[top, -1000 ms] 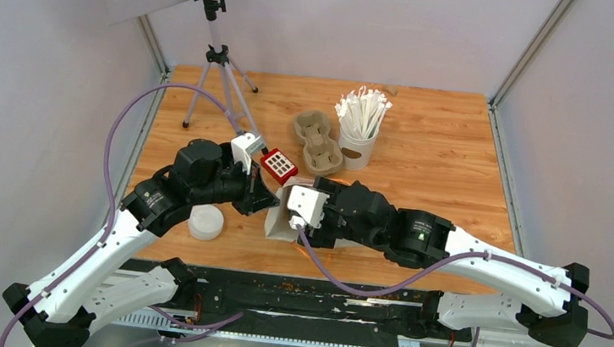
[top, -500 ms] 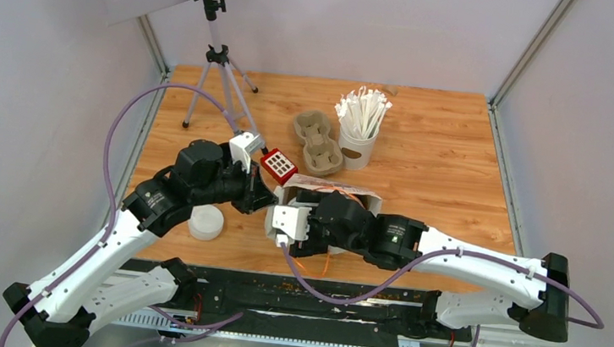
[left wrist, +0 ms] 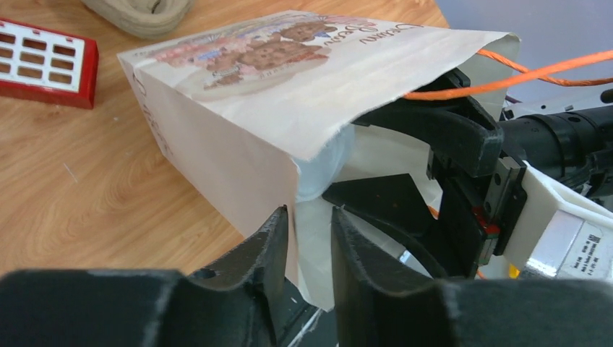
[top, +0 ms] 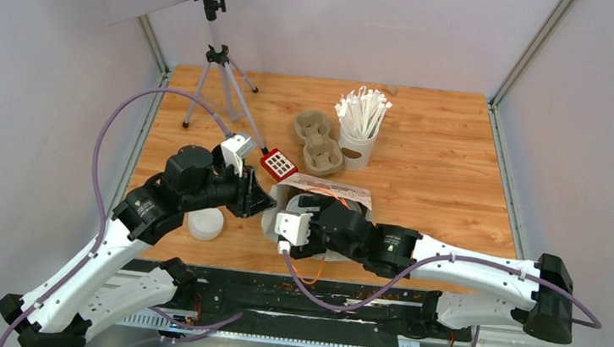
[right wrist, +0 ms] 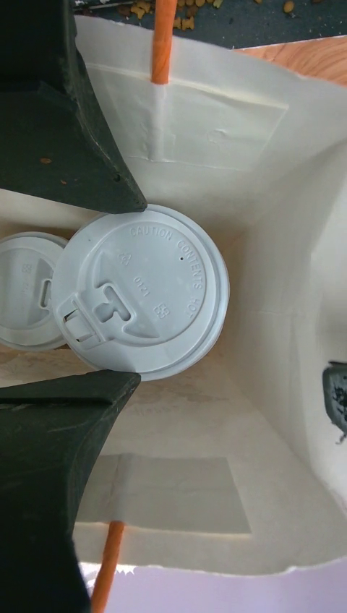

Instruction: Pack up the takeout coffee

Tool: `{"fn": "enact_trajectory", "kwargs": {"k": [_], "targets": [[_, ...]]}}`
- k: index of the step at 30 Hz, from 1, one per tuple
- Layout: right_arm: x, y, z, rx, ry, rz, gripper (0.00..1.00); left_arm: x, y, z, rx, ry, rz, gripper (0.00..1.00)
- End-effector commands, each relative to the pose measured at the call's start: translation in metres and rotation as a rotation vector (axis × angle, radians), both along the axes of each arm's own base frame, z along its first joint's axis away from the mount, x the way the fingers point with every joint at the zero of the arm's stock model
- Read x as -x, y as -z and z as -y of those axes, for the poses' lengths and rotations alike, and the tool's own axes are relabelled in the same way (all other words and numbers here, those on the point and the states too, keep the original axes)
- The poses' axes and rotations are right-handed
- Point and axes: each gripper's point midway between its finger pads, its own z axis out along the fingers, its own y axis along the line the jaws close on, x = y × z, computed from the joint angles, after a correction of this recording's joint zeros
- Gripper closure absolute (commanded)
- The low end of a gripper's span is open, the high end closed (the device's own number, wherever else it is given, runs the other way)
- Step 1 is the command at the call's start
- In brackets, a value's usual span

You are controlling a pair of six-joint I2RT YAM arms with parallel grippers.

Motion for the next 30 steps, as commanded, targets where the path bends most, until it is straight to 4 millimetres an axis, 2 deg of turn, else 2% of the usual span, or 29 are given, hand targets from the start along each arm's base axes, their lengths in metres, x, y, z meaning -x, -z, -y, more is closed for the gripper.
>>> {"fn": "enact_trajectory", "kwargs": {"k": [1, 8, 18, 22, 26, 30], "targets": [[-0.004, -0.014, -0.015, -0.054, -0.003, 0.045, 0.27, 0.010, 0.002, -0.008, -0.014, 0.008, -0.003, 0.58], [-0.003, -0.006, -0.012, -0.033, -0.004, 0.042, 0.27, 0.017, 0.015, -0.012, -0.009, -0.006, -0.033, 0.43], [0.002, 0.011, 0.000, 0.006, 0.001, 0.013, 0.27, 0.012, 0.029, -0.008, -0.038, 0.017, -0.034, 0.37], [0.000, 0.005, 0.005, 0.005, 0.010, 0.029, 0.27, 0.009, 0.026, -0.006, -0.045, 0.024, -0.020, 0.36], [0.000, 0.000, 0.005, 0.003, 0.013, 0.027, 0.27, 0.010, 0.026, -0.002, -0.029, 0.041, -0.020, 0.45], [-0.001, 0.002, 0.004, -0.011, 0.019, 0.037, 0.27, 0.012, 0.027, 0.003, -0.008, 0.064, -0.032, 0.65]]}}
